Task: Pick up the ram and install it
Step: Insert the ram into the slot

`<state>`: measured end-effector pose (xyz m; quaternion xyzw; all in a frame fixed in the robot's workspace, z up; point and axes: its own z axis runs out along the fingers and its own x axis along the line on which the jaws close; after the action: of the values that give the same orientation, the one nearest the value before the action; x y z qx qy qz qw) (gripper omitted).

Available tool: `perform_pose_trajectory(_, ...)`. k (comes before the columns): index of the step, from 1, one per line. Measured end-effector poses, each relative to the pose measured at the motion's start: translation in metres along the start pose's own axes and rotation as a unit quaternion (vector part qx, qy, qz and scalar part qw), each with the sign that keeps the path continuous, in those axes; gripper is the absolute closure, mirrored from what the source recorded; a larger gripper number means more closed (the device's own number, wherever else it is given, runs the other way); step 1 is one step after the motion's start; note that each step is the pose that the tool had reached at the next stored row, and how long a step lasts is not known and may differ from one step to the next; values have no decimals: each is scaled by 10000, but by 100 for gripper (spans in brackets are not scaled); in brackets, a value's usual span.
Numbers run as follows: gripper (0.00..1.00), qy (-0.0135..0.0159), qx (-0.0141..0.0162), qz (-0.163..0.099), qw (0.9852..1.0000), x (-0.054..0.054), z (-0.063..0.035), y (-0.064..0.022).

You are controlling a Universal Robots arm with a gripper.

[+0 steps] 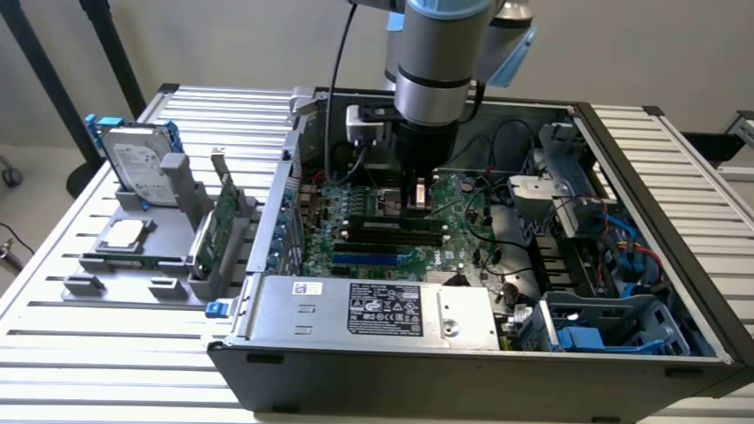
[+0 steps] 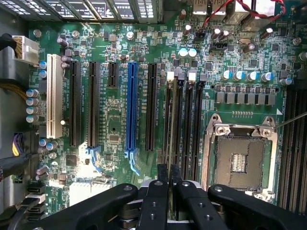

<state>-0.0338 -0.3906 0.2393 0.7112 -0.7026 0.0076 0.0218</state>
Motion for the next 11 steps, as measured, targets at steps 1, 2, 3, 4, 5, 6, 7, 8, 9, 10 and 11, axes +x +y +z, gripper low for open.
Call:
perform_pose_trajectory(1, 87, 2, 0, 0, 10000, 0, 4, 0)
perform_pose_trajectory(2, 87, 3, 0, -1, 10000, 0, 9, 0)
perform_pose_trajectory(3, 87, 4, 0, -3, 10000, -1, 14, -1)
perform_pose_trajectory(4, 87, 4, 0, -5, 10000, -1, 20, -1)
perform_pose_trajectory(5, 87, 4, 0, -9, 10000, -2, 26, -1)
perform_pose_trajectory(6, 87, 4, 0, -12, 10000, -3, 30, -2)
perform_pose_trajectory(7, 87, 4, 0, -16, 10000, -3, 34, -2)
perform_pose_trajectory(8, 87, 5, 1, -20, 10000, -4, 36, -3)
perform_pose_trajectory(9, 87, 6, 1, -23, 10000, -4, 38, -4)
perform_pose_trajectory(10, 87, 5, 1, -27, 10000, -4, 42, -5)
perform_pose_trajectory(11, 87, 4, 2, -29, 10000, -5, 47, -5)
